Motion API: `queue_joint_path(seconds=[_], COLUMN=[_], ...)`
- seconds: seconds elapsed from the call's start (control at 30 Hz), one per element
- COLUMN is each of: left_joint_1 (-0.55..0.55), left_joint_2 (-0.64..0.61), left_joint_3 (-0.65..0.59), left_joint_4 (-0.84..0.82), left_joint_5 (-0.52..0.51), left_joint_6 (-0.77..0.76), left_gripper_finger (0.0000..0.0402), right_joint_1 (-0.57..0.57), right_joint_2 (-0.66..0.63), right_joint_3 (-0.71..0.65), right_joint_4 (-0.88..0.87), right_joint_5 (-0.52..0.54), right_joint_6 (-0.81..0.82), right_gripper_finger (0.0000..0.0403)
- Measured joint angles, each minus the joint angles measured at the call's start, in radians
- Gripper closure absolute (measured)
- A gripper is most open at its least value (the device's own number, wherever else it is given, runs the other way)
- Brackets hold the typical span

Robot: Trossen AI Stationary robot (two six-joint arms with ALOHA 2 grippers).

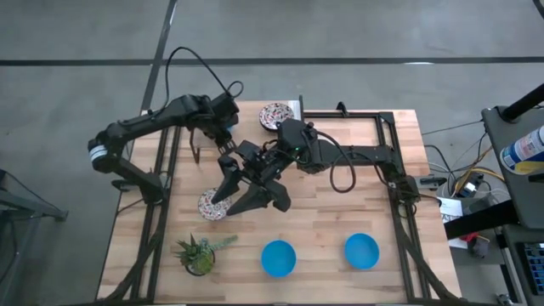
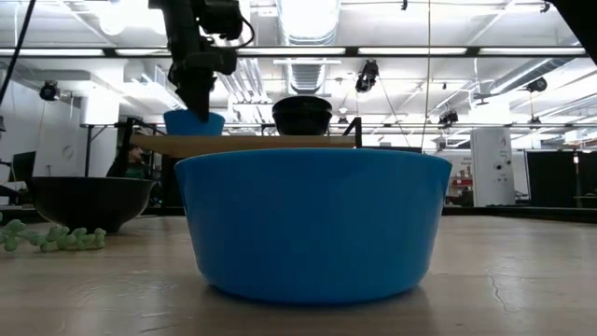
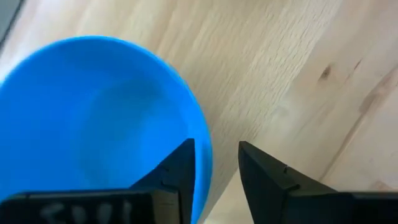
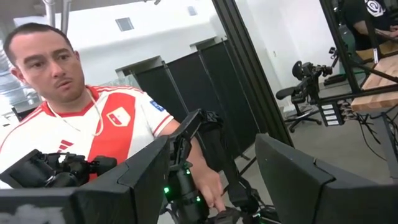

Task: Pick & Place Mini bowls
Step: Put the blue bowl on the shelf, then stack the blue bowl on the blue bowl on the shelf

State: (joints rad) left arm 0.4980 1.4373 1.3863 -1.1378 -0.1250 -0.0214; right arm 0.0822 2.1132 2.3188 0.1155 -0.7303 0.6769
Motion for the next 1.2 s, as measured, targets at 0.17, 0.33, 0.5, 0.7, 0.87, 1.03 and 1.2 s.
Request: queue_joint_path(seconds=[0.17, 0.33, 0.5, 0.7, 0.87, 1.03, 1.2], left_joint_1=[0.0, 0.0, -0.002, -0.004, -0.007, -0.011, -0.011], left_joint_2=[-0.022, -0.074, -0.184, -0.333, -0.425, -0.485, -0.511], left_joint_3=[0.045, 0.105, 0.116, 0.115, 0.114, 0.114, 0.114], left_joint_4=[0.01, -0.008, -0.015, 0.006, 0.054, 0.102, 0.136], left_joint_5=[0.0, 0.006, 0.095, 0.184, 0.346, 0.432, 0.447], left_joint_6=[-0.001, -0.032, -0.101, -0.213, -0.288, -0.359, -0.381], left_gripper_finger=[0.0284, 0.0284, 0.0284, 0.0284, 0.0284, 0.0284, 0.0284], right_joint_1=[0.0, 0.0, 0.0, 0.002, 0.007, 0.03, 0.062], right_joint_2=[0.0, -0.011, -0.032, -0.033, -0.034, -0.034, -0.034], right_joint_3=[0.0, 0.0, 0.001, 0.001, 0.001, -0.009, -0.085], right_joint_4=[0.003, -0.056, -0.285, -0.562, -0.879, -1.165, -1.204], right_joint_5=[0.0, -0.004, -0.003, -0.003, 0.053, 0.203, 0.296], right_joint_6=[0.0, 0.009, 0.023, 0.076, 0.018, -0.089, -0.161], right_gripper_finger=[0.017, 0.0172, 0.0175, 0.0175, 0.0175, 0.0175, 0.0175])
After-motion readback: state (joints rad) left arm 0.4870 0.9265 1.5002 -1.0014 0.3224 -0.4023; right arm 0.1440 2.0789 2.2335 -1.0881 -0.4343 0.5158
